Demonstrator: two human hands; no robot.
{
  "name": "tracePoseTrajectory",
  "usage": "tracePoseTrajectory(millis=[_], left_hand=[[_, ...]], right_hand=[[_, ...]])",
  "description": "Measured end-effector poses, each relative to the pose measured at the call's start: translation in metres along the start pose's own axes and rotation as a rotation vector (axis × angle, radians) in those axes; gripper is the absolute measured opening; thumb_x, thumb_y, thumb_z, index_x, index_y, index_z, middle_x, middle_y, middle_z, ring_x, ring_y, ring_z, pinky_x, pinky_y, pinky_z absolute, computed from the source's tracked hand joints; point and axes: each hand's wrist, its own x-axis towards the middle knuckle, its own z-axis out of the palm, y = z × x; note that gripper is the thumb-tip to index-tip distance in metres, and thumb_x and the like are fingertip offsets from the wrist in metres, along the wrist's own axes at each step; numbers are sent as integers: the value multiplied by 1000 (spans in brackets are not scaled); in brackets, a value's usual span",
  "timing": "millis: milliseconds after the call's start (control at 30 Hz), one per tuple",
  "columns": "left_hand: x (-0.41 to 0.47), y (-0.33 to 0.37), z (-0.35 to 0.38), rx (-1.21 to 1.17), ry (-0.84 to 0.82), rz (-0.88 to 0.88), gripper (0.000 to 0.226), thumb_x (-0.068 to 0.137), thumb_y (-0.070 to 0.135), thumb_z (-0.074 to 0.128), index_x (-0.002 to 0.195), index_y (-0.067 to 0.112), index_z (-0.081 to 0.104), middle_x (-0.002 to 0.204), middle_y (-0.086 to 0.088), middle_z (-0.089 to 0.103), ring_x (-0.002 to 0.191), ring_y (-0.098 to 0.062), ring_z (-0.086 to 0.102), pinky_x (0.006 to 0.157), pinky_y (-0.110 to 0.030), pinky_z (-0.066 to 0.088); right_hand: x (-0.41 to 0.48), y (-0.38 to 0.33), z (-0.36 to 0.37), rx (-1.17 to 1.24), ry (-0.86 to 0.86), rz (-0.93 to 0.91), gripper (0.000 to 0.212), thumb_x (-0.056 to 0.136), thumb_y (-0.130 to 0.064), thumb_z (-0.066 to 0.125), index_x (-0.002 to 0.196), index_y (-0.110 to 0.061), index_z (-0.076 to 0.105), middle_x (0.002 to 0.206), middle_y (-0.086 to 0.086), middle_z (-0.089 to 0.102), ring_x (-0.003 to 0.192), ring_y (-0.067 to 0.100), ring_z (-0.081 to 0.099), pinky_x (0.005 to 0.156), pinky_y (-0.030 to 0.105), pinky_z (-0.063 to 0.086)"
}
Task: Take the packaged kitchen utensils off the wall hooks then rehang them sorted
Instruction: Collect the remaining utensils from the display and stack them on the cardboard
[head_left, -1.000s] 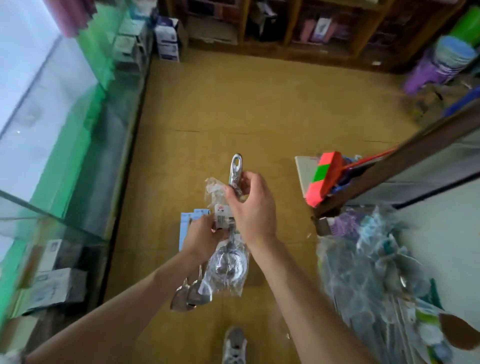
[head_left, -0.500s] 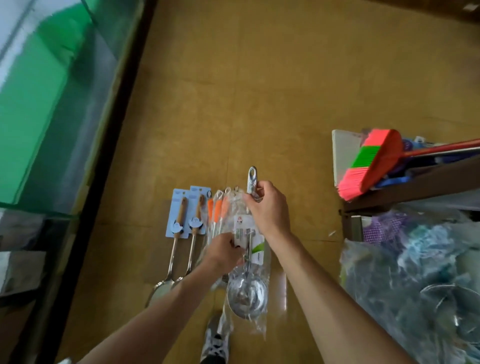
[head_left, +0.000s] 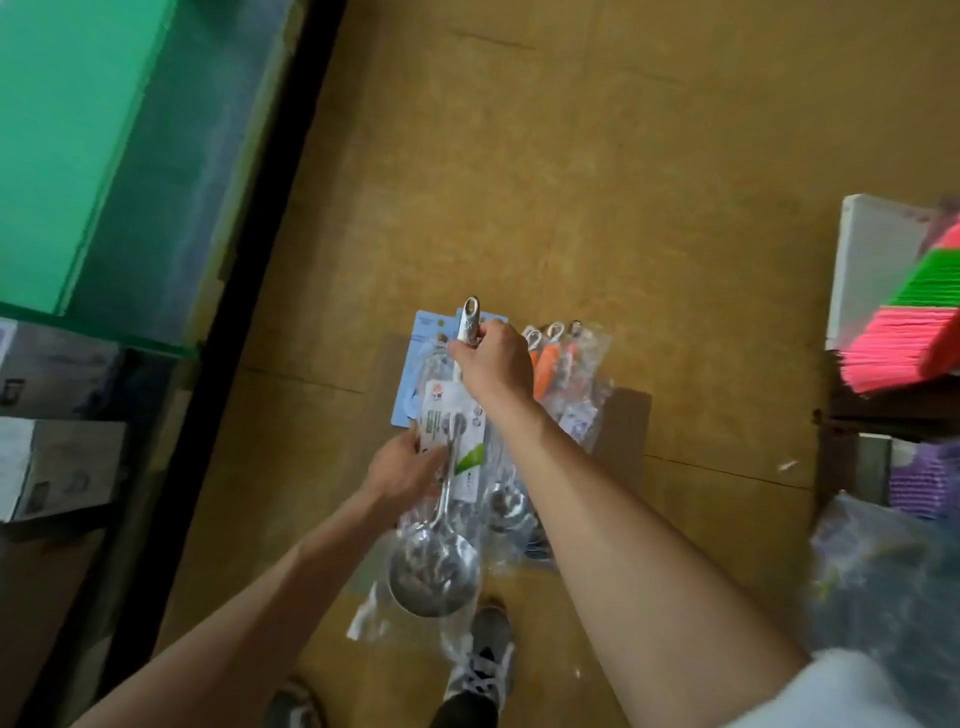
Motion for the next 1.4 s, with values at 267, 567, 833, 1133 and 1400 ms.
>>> tracePoseTrajectory(millis=[267, 567, 833, 1133, 1400], left_hand=[[49, -25, -10, 166, 79, -13, 11, 93, 7, 50, 95, 12, 59, 95, -13, 68, 81, -28, 69, 72, -39, 58], [42, -26, -14, 231, 108, 12, 55, 90, 14, 52, 144, 8, 41, 135, -14, 57, 105, -28, 63, 88, -40, 55], [44, -17, -20, 155, 203, 95, 84, 74, 64, 52, 145, 22, 37, 121, -14, 65, 102, -35, 67, 84, -51, 57], [5, 16, -35, 353, 315, 247, 67, 97, 52, 46, 151, 17, 31, 150, -16, 39, 139, -32, 35, 111, -48, 31], [-81, 63, -54, 567, 357, 559, 70, 96, 63, 37, 154, 25, 24, 161, -4, 23, 148, -22, 17, 120, -47, 21]], right_hand=[[13, 19, 59, -158, -39, -46, 55, 96, -29, 62, 143, -7, 44, 147, 18, 44, 129, 34, 51, 95, 36, 46], [-6, 15, 51, -226, -26, -121, 52, 97, -23, 60, 145, -10, 42, 152, 19, 38, 133, 34, 47, 99, 39, 45], [-21, 1, 36, -222, 0, -120, 53, 99, -27, 57, 147, -11, 39, 151, 15, 39, 137, 32, 41, 101, 40, 43], [-37, 1, 11, -219, 19, -135, 60, 98, -32, 58, 150, -11, 35, 150, 9, 40, 137, 29, 41, 103, 39, 41], [-111, -3, -73, -122, 206, -184, 68, 99, -49, 49, 153, -11, 33, 159, 12, 33, 148, 26, 27, 120, 41, 26]])
